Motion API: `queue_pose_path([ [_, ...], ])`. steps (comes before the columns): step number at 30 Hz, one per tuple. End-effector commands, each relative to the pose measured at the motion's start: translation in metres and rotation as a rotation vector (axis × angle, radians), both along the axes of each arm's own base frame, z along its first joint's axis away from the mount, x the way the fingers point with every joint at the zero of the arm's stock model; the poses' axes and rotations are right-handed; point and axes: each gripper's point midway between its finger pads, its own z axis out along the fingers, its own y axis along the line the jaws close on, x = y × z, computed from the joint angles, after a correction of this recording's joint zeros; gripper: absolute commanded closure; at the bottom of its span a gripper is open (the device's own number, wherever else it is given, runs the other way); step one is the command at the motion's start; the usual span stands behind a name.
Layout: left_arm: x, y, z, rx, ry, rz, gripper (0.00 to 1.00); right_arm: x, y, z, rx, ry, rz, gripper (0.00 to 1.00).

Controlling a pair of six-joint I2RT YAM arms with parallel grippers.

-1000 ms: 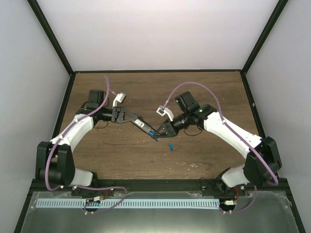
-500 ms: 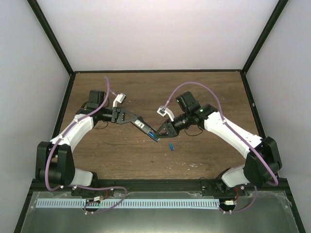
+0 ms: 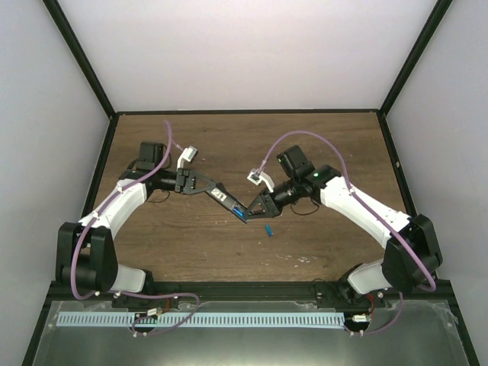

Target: Load the batteries into the remote control

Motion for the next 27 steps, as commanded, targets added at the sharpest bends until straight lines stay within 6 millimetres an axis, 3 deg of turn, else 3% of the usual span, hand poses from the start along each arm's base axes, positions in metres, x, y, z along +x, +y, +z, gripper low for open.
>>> queue_pose_path([
  [1, 0.008, 0.0, 0.008, -0.005, -0.058, 0.006, 1.0, -0.001, -0.001, 0.005, 0.014, -0.01, 0.01, 0.87],
  [12, 0.01, 0.0, 0.006, -0.003, -0.053, 0.008, 1.0, 0.006, 0.0, 0.003, -0.005, -0.027, -0.014, 0.9],
  [16, 0.016, 0.003, 0.002, 0.011, -0.055, 0.031, 1.0, 0.016, -0.004, 0.006, -0.037, -0.091, -0.071, 0.8],
  [22, 0.037, 0.022, -0.019, 0.058, -0.008, 0.133, 1.0, 0.043, -0.023, 0.01, -0.117, -0.238, -0.273, 0.51],
  [25, 0.049, 0.034, -0.037, 0.104, 0.04, 0.201, 1.0, 0.059, -0.041, -0.006, -0.224, -0.262, -0.402, 0.51],
  [27, 0.054, 0.039, -0.051, 0.139, 0.08, 0.239, 1.0, 0.064, -0.055, -0.027, -0.323, -0.239, -0.473, 0.53],
])
